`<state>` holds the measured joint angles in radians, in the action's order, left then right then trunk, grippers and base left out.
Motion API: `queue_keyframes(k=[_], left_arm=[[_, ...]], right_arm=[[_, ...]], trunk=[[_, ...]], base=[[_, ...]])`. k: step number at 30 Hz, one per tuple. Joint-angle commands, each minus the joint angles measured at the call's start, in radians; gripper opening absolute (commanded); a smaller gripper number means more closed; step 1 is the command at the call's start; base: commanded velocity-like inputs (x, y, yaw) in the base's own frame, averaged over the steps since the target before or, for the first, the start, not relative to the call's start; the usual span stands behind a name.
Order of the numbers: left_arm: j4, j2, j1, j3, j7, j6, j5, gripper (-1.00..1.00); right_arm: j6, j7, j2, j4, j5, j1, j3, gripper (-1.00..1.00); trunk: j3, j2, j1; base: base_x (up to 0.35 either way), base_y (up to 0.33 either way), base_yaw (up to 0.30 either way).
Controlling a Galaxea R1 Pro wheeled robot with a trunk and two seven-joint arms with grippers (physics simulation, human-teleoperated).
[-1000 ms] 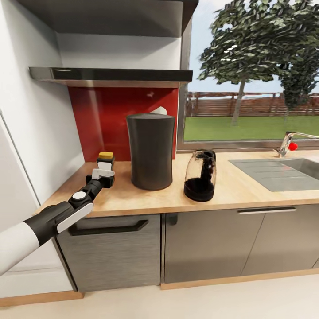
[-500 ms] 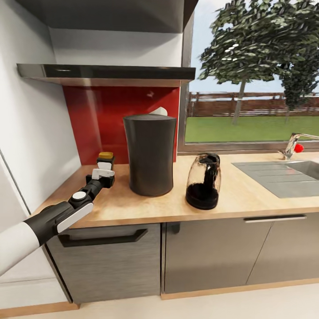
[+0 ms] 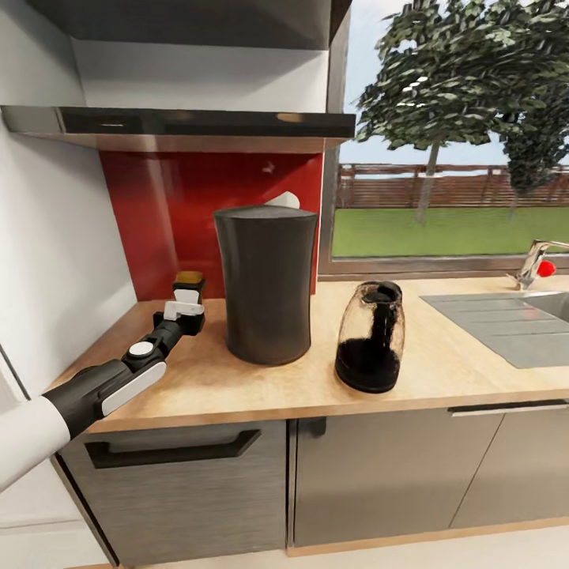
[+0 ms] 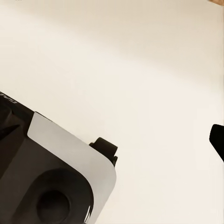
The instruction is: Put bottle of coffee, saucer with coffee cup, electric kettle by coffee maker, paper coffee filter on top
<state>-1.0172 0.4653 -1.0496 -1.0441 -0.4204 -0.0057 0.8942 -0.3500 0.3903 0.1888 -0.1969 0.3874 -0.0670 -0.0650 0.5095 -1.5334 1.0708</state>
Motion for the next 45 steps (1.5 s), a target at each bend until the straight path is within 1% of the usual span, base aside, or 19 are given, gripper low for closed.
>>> queue_keyframes(k=[1, 2, 4, 5, 7, 10, 14, 16, 33, 45], left_arm=[[-0.001, 0.001, -0.002, -0.006, -0.005, 0.000, 0.005, -1.00], [-0.001, 0.001, -0.002, -0.005, -0.002, 0.000, 0.005, -1.00], [0.011, 0.001, -0.002, -0.005, 0.038, 0.001, 0.005, -1.00], [0.017, 0.001, -0.002, -0.005, 0.046, 0.001, 0.005, -1.00], [0.046, 0.000, -0.002, -0.004, 0.068, 0.001, 0.006, -1.00], [0.074, 0.000, -0.002, -0.004, 0.083, 0.001, 0.006, -1.00], [0.083, 0.000, -0.002, -0.003, 0.120, 0.000, 0.006, -1.00], [0.085, 0.000, -0.002, -0.002, 0.126, 0.000, 0.006, -1.00], [0.086, 0.000, -0.002, -0.002, 0.133, 0.000, 0.006, -1.00], [0.086, 0.001, -0.003, -0.001, 0.133, 0.000, 0.006, -1.00]], right_arm=[[-0.003, 0.005, 0.000, 0.000, 0.005, -0.001, -0.007, 1.00], [-0.003, 0.005, 0.000, 0.000, 0.005, -0.001, -0.007, 1.00], [-0.003, 0.005, 0.000, 0.000, 0.005, -0.001, -0.007, 1.00], [-0.003, 0.005, 0.000, 0.000, 0.005, -0.001, -0.007, 1.00], [-0.003, 0.005, 0.000, 0.000, 0.005, -0.001, -0.007, 1.00], [-0.003, 0.005, 0.000, 0.000, 0.005, -0.001, -0.007, 1.00], [-0.003, 0.005, 0.000, 0.000, 0.005, -0.001, -0.007, 1.00], [-0.003, 0.005, 0.000, 0.000, 0.006, -0.001, -0.007, 1.00], [-0.003, 0.005, 0.000, 0.000, 0.005, -0.001, -0.007, 1.00], [-0.003, 0.005, 0.000, 0.000, 0.005, -0.001, -0.007, 1.00]], trunk=[[0.001, -0.001, 0.000], [0.001, -0.001, 0.000], [0.001, -0.001, 0.000], [0.001, -0.001, 0.000], [0.001, -0.001, 0.000], [0.001, -0.001, 0.000], [0.001, -0.001, 0.000], [0.001, -0.001, 0.000], [0.001, -0.001, 0.000], [0.001, -0.001, 0.000]], base=[[0.071, 0.000, 0.000], [0.057, 0.000, 0.000], [0.024, 0.000, 0.000], [0.015, 0.000, 0.000], [0.008, 0.000, 0.000], [0.003, 0.000, 0.000], [0.000, 0.000, 0.000], [0.000, 0.000, 0.000], [0.116, 0.000, 0.000], [0.018, -0.032, 0.000]])
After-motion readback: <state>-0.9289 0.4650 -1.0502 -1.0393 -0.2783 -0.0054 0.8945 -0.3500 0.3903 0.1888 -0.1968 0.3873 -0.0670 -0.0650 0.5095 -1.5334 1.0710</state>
